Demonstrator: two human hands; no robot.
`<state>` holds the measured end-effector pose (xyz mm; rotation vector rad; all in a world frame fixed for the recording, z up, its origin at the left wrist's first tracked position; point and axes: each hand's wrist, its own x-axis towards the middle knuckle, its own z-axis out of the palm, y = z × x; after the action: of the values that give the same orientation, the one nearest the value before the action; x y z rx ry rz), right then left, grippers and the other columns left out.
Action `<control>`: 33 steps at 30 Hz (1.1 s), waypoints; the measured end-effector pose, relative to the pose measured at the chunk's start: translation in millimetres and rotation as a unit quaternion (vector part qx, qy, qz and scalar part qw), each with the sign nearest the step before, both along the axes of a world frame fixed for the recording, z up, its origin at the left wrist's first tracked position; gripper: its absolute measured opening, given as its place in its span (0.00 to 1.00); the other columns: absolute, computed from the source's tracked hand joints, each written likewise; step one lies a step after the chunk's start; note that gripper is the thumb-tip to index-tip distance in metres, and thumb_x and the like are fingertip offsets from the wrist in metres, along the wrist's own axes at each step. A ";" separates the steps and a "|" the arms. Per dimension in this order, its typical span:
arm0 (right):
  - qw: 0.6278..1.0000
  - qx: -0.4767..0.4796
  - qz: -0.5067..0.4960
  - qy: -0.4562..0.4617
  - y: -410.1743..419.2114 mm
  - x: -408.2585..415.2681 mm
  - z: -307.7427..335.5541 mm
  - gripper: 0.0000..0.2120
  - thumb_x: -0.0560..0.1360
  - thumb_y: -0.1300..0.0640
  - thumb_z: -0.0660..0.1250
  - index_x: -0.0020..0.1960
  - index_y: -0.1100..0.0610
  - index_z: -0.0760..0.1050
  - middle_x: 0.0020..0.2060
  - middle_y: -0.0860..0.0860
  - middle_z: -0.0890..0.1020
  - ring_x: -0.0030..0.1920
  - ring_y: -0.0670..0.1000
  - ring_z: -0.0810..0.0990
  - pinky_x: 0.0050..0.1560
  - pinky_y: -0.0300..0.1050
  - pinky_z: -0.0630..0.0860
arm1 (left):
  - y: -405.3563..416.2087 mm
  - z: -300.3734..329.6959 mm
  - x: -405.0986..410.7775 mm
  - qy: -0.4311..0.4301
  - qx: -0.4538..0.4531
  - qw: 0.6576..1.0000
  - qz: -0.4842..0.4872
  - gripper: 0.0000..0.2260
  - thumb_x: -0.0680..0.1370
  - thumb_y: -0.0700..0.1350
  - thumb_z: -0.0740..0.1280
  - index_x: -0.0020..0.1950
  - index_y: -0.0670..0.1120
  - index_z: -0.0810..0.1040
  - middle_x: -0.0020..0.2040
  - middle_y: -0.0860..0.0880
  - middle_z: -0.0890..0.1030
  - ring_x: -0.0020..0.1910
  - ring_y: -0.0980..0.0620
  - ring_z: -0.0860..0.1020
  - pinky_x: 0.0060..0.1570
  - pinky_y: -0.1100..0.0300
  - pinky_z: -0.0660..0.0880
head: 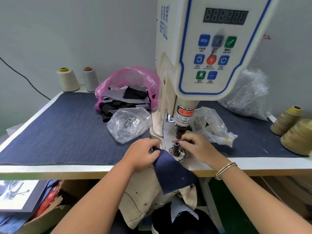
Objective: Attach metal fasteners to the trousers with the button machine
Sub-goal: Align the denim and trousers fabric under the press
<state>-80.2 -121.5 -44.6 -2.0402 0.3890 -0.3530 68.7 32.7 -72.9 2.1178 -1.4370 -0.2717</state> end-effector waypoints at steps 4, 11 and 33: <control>0.990 -0.067 0.077 0.097 -14.1 11.1 18.1 0.06 0.76 0.56 0.68 0.48 0.47 0.83 0.50 0.53 0.83 0.50 0.43 0.79 0.53 0.35 0.74 | -0.8 0.3 -0.1 0.008 0.003 1.000 0.001 0.05 0.69 0.51 0.59 0.39 0.51 0.70 0.40 0.48 0.77 0.43 0.47 0.73 0.43 0.55 0.70; 0.959 -0.128 0.164 0.194 -14.0 24.1 41.5 0.18 0.77 0.61 0.65 0.32 0.44 0.77 0.27 0.37 0.78 0.32 0.34 0.74 0.39 0.29 0.69 | -1.2 -1.9 1.1 0.015 0.001 1.000 0.007 0.06 0.70 0.52 0.59 0.39 0.51 0.71 0.40 0.49 0.77 0.42 0.48 0.73 0.41 0.55 0.68; 0.949 -0.205 0.199 0.137 -25.1 22.2 32.7 0.19 0.76 0.59 0.68 0.31 0.40 0.78 0.30 0.38 0.77 0.34 0.41 0.74 0.43 0.37 0.70 | -1.0 -3.8 1.6 0.017 -0.012 1.000 0.013 0.05 0.73 0.47 0.64 0.38 0.51 0.70 0.40 0.50 0.77 0.43 0.48 0.73 0.42 0.55 0.69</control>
<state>-58.1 -146.6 -11.9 -2.5210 0.0602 0.1135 70.3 31.7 -76.7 2.1019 -1.3849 -0.2792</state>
